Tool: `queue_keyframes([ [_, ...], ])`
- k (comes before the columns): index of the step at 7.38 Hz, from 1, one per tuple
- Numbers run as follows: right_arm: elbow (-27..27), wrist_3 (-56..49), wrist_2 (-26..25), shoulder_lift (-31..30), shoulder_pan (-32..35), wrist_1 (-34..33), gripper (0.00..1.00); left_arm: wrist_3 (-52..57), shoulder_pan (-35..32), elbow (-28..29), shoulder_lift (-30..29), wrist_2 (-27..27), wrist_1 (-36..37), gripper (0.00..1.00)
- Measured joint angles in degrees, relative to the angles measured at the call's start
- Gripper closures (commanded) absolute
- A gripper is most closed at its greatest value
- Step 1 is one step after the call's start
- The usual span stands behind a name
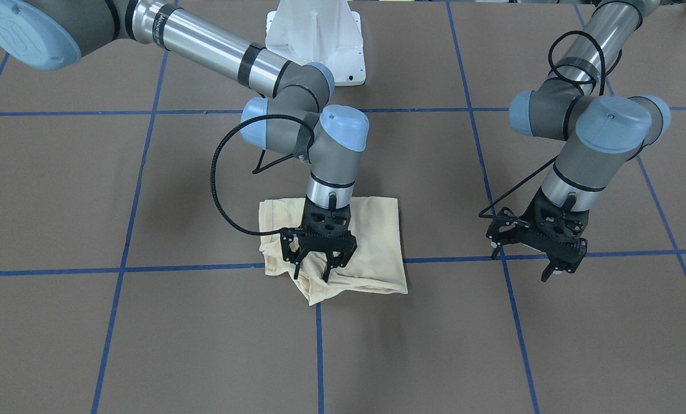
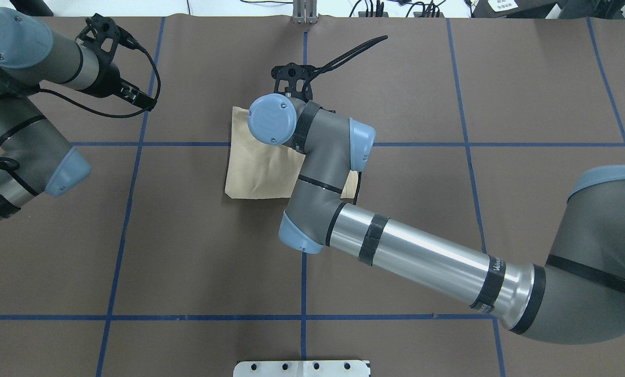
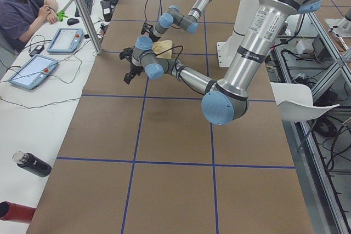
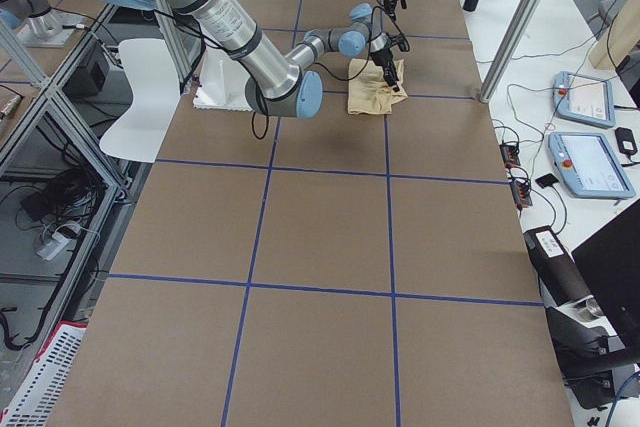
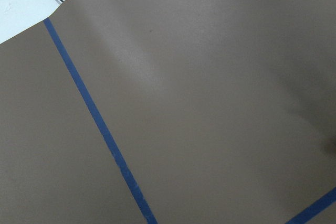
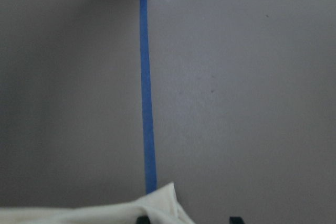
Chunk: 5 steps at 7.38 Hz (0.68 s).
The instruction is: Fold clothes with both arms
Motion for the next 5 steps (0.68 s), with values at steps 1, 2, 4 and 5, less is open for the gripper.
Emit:
queue_keyframes([
  [1,-1.0,-2.2,0.5,0.4,2.1,3.0,0.35,0.0,0.0,0.0,0.0,0.0,0.0,0.00],
  [2,-1.3,-3.2,1.4,1.1,3.3,4.3,0.29,0.0,0.0,0.0,0.1,0.1,0.0,0.00],
  [4,1.0,-3.3,4.0,0.5,3.1,4.2,0.00,0.0,-0.1,-0.1,0.1,0.0,0.0,0.00],
  [5,4.4,-3.1,5.5,-1.6,2.6,3.0,0.00,0.0,-0.1,-0.4,0.1,0.0,0.1,0.00],
])
